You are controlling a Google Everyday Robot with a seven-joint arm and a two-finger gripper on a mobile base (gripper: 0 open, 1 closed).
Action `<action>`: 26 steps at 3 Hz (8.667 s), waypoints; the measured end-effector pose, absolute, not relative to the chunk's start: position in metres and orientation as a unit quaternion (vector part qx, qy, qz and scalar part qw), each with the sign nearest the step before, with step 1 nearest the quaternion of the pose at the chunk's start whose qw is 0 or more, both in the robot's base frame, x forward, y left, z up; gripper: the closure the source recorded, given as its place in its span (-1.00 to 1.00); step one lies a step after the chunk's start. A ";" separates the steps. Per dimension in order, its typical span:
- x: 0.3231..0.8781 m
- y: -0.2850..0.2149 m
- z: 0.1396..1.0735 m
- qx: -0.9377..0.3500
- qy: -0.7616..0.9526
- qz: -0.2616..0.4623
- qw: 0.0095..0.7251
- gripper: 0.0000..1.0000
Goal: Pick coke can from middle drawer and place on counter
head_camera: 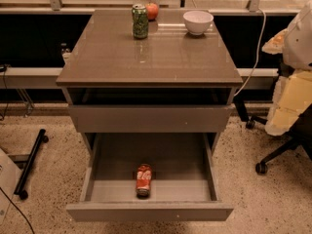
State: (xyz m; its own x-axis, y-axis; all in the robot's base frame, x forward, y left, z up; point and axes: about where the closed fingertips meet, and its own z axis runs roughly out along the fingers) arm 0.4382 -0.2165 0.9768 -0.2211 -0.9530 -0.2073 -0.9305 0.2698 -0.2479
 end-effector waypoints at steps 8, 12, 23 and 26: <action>0.465 -0.148 0.835 -0.438 0.891 0.069 0.103 -1.00; 0.502 -0.094 0.727 -0.335 0.934 0.114 0.050 -1.00; 0.580 -0.006 0.449 0.025 0.984 0.177 -0.029 -1.00; 0.584 0.032 0.377 0.077 0.976 0.185 -0.085 -0.69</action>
Offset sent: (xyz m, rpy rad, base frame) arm 0.0021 0.0155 -0.0283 0.1230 0.0696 -0.1067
